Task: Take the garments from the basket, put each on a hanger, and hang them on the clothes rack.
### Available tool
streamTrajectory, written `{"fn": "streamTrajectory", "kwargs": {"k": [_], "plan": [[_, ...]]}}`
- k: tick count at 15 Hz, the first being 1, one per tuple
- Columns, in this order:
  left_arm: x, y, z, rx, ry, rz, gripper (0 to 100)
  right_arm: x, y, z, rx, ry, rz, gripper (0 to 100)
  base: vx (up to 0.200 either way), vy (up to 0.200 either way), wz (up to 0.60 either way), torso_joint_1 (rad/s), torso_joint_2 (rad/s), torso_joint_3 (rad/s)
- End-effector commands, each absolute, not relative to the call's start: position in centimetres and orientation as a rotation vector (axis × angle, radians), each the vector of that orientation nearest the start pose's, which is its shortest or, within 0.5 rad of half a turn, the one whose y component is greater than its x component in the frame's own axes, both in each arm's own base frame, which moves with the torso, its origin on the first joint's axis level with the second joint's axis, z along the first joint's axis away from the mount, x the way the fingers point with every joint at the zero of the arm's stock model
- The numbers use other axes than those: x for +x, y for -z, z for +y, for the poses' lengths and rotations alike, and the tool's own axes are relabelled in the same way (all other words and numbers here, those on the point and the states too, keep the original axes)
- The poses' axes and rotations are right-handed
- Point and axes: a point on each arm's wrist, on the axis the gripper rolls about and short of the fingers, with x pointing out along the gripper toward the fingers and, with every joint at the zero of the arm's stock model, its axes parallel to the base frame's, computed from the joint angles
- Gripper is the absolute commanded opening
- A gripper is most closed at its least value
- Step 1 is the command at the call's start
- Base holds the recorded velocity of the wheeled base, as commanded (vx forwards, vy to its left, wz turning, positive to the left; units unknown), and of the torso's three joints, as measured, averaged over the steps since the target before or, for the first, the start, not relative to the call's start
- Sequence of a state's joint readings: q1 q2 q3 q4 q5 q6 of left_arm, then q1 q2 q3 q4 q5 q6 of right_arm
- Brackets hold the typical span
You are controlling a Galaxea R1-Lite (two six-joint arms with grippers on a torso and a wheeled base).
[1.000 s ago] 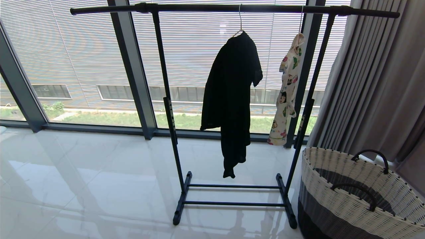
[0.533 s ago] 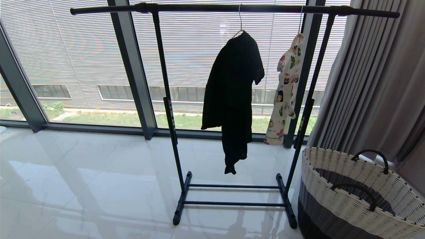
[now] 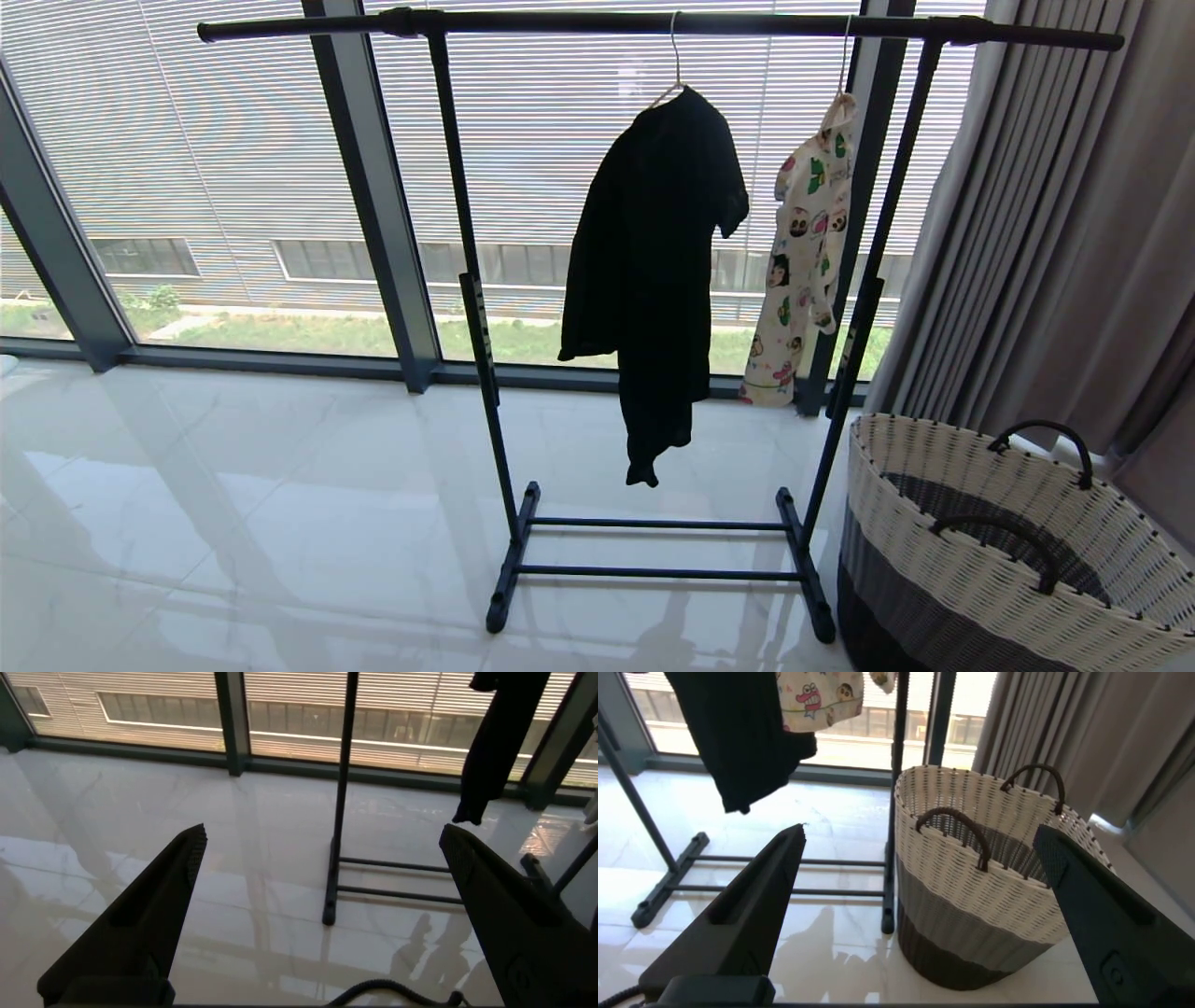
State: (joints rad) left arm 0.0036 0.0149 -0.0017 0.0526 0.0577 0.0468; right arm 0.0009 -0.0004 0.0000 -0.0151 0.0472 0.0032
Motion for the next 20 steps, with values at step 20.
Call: {"fn": "streamTrajectory", "kwargs": {"k": [20], "plan": [[-2.31,-7.06,0.13,0.049,-0.059,0.052,100,-2.28,-7.69,0.1,-0.029,-0.049,-0.015,100,0.0,0.0,0.0,0.0,0.0,0.0]]}}
